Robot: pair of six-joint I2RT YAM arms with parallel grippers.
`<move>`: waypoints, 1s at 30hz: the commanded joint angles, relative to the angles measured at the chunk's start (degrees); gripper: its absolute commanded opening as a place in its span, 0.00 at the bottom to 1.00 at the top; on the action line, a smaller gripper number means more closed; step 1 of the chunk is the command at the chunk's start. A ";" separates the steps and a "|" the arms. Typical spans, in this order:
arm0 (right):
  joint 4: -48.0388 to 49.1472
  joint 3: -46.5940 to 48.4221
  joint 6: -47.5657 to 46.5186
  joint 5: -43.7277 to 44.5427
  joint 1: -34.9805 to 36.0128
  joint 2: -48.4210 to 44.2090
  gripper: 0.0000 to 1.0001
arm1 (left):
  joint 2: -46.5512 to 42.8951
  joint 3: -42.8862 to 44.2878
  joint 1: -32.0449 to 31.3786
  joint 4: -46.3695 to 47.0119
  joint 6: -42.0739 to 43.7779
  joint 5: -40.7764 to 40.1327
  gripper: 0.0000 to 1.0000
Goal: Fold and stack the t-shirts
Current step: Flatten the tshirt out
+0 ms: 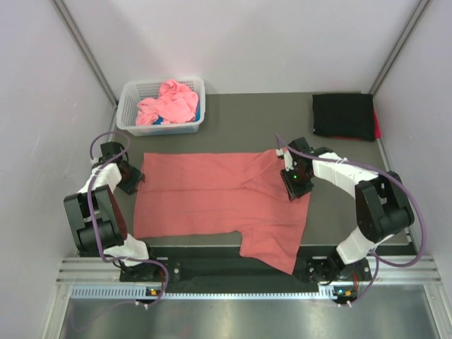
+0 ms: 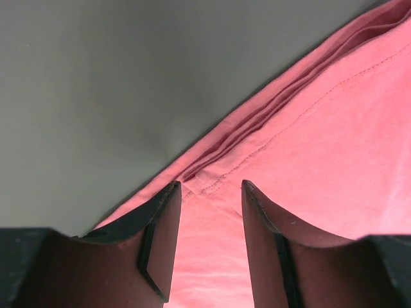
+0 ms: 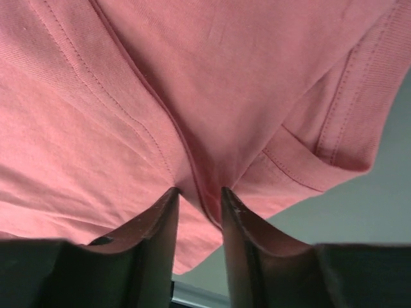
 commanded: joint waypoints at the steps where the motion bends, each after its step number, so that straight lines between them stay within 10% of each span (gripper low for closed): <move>1: 0.27 0.84 -2.09 -2.12 -0.64 1.02 0.31 | -1.55 0.72 0.24 -1.10 0.04 -0.49 0.47; 8: 0.36 0.40 -2.01 -2.30 -0.55 -0.20 0.00 | -1.54 1.95 0.24 -3.82 -2.95 -1.64 0.45; 30: 4.66 2.33 0.19 -7.22 -0.20 -8.38 0.00 | 3.90 5.55 0.24 -8.05 -14.03 -5.42 0.42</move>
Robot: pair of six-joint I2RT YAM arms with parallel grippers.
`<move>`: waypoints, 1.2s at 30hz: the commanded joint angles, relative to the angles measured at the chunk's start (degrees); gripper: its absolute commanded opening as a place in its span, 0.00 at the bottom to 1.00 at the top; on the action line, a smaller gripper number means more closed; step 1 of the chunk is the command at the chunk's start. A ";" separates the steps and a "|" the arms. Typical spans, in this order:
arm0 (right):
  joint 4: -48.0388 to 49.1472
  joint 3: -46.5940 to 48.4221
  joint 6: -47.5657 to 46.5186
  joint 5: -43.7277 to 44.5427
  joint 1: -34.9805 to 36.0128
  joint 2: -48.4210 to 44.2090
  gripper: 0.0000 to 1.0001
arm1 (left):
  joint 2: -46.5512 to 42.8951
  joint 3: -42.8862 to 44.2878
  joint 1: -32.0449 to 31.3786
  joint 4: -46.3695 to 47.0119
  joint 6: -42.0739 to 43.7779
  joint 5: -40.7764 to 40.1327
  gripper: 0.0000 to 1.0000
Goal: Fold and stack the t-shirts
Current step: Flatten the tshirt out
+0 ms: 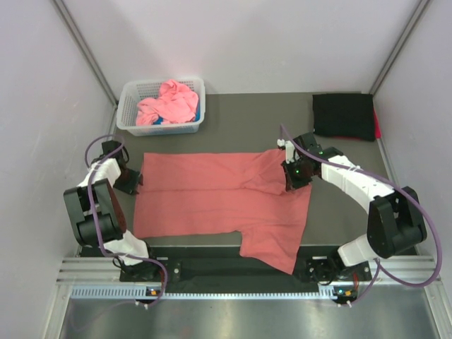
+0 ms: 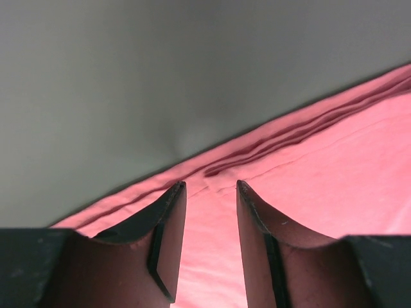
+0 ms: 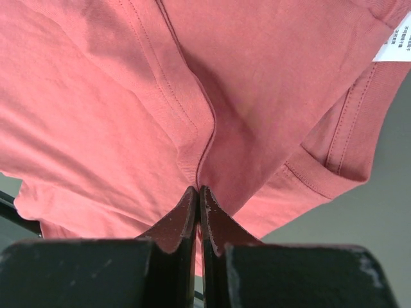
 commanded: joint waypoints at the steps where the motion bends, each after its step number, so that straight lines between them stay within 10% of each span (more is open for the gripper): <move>1: 1.32 2.35 -0.42 -0.88 -0.13 -0.84 0.00 | 1.19 2.93 0.15 -0.37 -1.50 -0.46 0.42; 16: 1.15 3.59 0.10 -0.53 0.31 0.30 0.00 | 4.79 1.27 0.24 3.67 -1.86 3.68 0.36; 25: 0.27 5.07 -0.42 2.63 0.22 -0.05 0.00 | 5.32 1.97 0.15 4.81 -1.50 6.82 0.00; 36: 1.40 17.81 -8.24 16.51 0.31 6.17 0.00 | 2.86 9.95 0.15 6.74 -1.42 7.98 0.00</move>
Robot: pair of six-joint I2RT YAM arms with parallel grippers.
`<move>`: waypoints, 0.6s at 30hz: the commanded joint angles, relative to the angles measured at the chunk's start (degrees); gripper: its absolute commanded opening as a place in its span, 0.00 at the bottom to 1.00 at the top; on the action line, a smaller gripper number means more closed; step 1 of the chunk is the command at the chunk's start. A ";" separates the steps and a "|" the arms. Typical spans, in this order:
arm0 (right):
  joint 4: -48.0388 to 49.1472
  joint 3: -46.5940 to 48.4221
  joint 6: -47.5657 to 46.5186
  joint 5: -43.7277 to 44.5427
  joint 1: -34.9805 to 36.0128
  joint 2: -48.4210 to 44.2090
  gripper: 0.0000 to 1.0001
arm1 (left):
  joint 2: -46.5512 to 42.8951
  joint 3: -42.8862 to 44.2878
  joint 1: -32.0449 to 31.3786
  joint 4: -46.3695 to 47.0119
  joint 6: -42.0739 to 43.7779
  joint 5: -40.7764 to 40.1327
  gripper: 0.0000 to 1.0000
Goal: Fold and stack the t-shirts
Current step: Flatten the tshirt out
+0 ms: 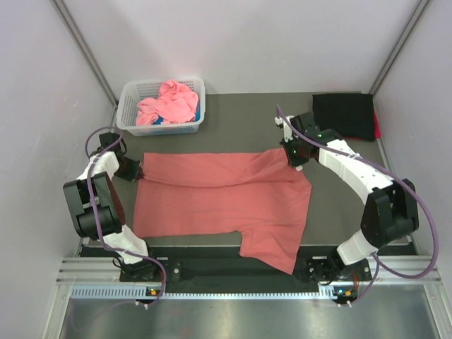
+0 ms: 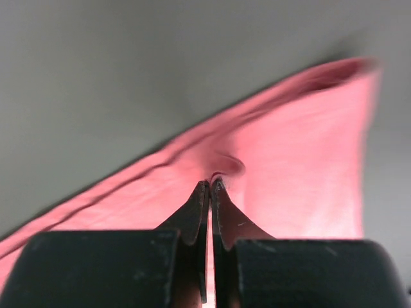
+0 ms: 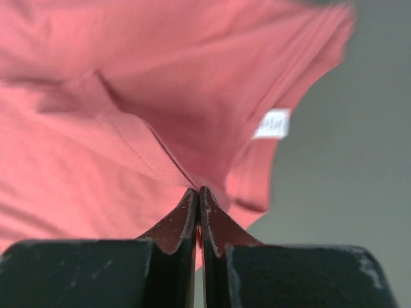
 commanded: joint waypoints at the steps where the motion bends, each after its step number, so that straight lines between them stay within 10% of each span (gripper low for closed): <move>1: 2.35 7.76 -6.27 7.97 0.22 3.47 0.00 | -1.49 5.79 0.09 5.34 -0.06 1.66 0.00; 18: 24.31 22.72 -19.64 18.44 0.13 15.78 0.00 | 9.93 20.03 0.00 20.54 -0.15 16.95 0.00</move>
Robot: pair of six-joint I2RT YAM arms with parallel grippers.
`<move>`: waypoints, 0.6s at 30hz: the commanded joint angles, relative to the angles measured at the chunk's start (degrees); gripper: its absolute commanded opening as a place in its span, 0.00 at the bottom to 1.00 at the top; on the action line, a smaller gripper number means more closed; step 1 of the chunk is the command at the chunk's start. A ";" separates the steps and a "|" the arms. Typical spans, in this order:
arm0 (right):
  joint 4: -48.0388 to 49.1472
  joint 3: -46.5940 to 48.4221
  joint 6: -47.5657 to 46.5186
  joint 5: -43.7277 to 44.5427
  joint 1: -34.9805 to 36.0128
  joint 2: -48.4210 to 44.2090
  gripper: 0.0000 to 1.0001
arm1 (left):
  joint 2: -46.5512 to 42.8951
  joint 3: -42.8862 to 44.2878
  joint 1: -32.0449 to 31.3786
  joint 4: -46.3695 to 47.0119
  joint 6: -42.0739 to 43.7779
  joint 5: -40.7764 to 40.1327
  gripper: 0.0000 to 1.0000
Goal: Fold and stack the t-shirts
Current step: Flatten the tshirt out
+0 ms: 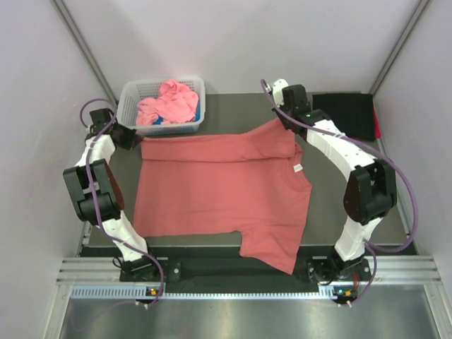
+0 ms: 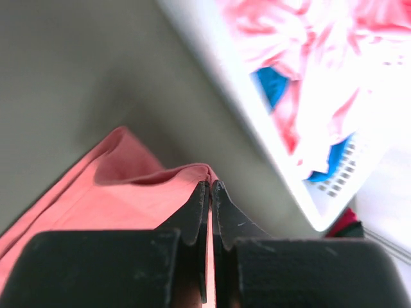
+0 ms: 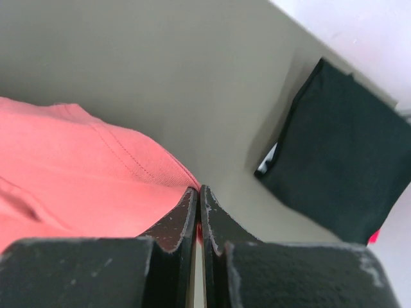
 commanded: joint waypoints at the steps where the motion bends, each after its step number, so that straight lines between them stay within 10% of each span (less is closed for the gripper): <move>1: 8.34 2.74 -4.63 2.83 0.11 1.99 0.00 | 1.68 2.68 0.02 9.08 0.88 5.63 0.00; 18: 29.00 -3.68 -8.59 2.83 -0.42 -0.55 0.00 | 1.94 -0.66 0.02 29.91 -0.88 14.35 0.00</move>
